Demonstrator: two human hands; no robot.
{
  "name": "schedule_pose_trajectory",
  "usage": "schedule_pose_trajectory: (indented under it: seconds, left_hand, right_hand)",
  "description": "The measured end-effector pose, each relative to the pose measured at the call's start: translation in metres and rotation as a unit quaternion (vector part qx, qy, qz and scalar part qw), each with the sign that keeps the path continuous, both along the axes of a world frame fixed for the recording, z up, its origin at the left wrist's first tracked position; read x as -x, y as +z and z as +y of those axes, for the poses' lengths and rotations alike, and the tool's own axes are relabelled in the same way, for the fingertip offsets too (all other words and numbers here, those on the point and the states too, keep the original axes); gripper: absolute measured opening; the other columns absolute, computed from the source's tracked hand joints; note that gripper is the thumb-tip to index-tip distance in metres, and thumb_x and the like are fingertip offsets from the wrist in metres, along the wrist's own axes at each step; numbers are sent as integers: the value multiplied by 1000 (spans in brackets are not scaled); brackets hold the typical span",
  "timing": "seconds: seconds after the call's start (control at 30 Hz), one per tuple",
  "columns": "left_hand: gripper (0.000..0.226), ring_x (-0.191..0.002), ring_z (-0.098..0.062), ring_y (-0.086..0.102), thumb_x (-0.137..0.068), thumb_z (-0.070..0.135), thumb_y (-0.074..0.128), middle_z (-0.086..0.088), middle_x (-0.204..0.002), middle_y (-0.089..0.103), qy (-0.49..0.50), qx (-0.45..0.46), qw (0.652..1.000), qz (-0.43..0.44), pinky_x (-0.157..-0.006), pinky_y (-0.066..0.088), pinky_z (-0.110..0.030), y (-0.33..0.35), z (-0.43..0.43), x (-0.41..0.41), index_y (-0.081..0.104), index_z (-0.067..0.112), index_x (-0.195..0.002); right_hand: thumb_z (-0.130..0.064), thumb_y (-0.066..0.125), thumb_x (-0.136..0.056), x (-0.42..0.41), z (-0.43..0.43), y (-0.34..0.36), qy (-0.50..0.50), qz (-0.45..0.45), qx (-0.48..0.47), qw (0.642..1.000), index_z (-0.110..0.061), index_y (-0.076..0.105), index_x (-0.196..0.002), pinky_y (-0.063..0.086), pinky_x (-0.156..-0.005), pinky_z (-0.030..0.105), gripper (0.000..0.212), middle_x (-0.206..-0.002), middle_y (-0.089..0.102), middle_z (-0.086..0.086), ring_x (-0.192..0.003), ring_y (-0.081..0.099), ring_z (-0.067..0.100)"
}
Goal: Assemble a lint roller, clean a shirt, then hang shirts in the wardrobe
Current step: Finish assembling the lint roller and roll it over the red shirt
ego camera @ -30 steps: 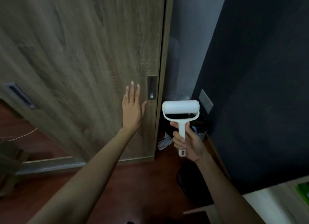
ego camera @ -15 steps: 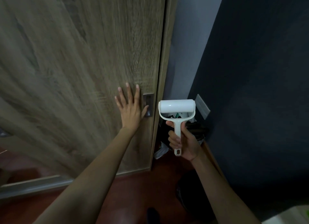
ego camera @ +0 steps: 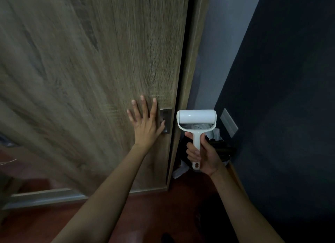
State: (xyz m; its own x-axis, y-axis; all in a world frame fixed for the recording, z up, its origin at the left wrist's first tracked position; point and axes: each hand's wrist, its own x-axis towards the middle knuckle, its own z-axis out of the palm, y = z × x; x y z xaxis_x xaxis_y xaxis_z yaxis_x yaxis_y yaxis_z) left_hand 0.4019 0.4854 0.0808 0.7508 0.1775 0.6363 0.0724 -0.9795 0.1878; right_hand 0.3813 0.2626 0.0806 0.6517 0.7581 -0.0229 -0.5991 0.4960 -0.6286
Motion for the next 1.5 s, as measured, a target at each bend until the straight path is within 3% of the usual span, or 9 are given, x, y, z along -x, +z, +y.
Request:
schedule_pose_trajectory:
  seconds: [0.17, 0.33, 0.63, 0.87, 1.07, 1.5]
  left_hand:
    - [112, -142, -34, -30, -79, 52, 66, -8, -155, -34, 16, 1, 1000, 1, -108, 1, -65, 1, 23, 10, -17, 29, -150]
    - [109, -140, -46, 0, -77, 54, 62, -21, -154, -2, 35, 5, 999, 13, -107, 9, -68, 4, 61, 27, -14, 28, -151]
    - [106, -143, -34, -27, -79, 59, 60, -7, -156, -31, 46, -4, 999, 18, -110, 6, -66, 4, 147, 60, -13, 29, -151]
    - [97, -144, -33, -24, -82, 64, 46, -7, -157, -27, 54, -15, 998, 11, -110, 8, -67, -1, 224, 87, -9, 27, -152]
    - [99, -144, -33, -23, -80, 63, 48, -7, -157, -27, 65, -14, 998, 6, -110, 6, -66, -3, 292, 112, -10, 28, -152]
    - [99, -145, -37, -18, -82, 63, 49, -10, -158, -25, 98, -22, 995, 20, -114, 3, -62, -1, 400, 159, -9, 25, -153]
  right_hand:
    - [-48, 58, -89, 2, 16, -3, 22, -2, 5, 1000, -9, 63, -119, 35, -43, 15, 49, -57, 47, -3, -45, 41, 3]
    - [-47, 59, -88, 6, 43, -4, 46, 3, -3, 999, -9, 64, -118, 35, -43, 15, 49, -57, 48, -3, -45, 42, 3]
    - [-48, 56, -90, 10, 128, -5, 98, -4, -15, 995, -9, 62, -117, 38, -45, 15, 48, -58, 50, -3, -46, 44, 4]
    - [-42, 43, -98, 16, 200, -7, 142, -12, -49, 989, -6, 54, -127, 43, -50, 18, 48, -66, 55, 0, -53, 50, 6]
    - [-40, 36, -101, 24, 256, -9, 162, -27, -72, 984, -4, 52, -130, 41, -51, 19, 49, -69, 56, 1, -57, 52, 7]
    - [-41, 38, -100, 31, 359, 1, 222, -27, -59, 973, -5, 52, -130, 40, -51, 19, 49, -68, 56, 1, -56, 52, 8]
